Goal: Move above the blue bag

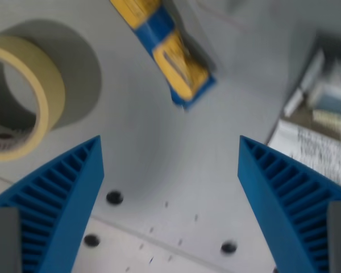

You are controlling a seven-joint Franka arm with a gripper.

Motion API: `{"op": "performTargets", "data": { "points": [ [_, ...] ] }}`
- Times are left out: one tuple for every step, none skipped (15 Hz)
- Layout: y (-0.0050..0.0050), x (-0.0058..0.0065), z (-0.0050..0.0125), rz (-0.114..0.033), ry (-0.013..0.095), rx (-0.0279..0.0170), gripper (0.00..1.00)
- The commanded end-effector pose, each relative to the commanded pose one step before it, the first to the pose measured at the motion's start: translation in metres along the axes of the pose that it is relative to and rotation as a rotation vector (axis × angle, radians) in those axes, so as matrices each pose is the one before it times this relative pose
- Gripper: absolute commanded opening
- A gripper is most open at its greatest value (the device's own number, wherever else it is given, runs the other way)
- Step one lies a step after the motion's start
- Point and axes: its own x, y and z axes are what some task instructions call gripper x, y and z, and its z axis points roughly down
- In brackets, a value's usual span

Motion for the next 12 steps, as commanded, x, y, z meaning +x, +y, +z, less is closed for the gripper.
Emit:
{"op": "performTargets", "data": {
  "points": [
    [-0.00078, 0.01698, 0.00885, -0.3573, 0.0104, 0.06994, 1.0],
    [0.00047, 0.00411, 0.00438, -0.0268, 0.0051, -0.0011, 1.0],
    [0.00056, 0.00383, 0.00425, -0.02, 0.0005, 0.0007, 1.0],
    [0.00067, 0.00357, 0.00407, -0.0164, 0.0065, -0.00323, 1.0],
    [0.00076, 0.00333, 0.00389, -0.0088, 0.0005, -0.00079, 1.0],
    [0.00082, 0.00312, 0.0037, -0.0089, 0.0021, -0.00197, 1.0],
    [0.0009, 0.00293, 0.0035, -0.006, 0.0015, -0.002, 1.0],
    [0.00094, 0.00274, 0.0033, -0.0076, -0.0008, -0.00081, 1.0],
    [0.00096, 0.00257, 0.00312, -0.0021, 0.0015, -0.00229, 1.0],
    [0.00098, 0.00242, 0.00294, -0.0063, 0.0004, -0.00166, 1.0],
    [0.00098, 0.00224, 0.00279, -0.004, -0.0018, -0.00021, 1.0],
    [0.00097, 0.00203, 0.0026, -0.0035, -0.0015, -0.00065, 1.0]
  ]
}}
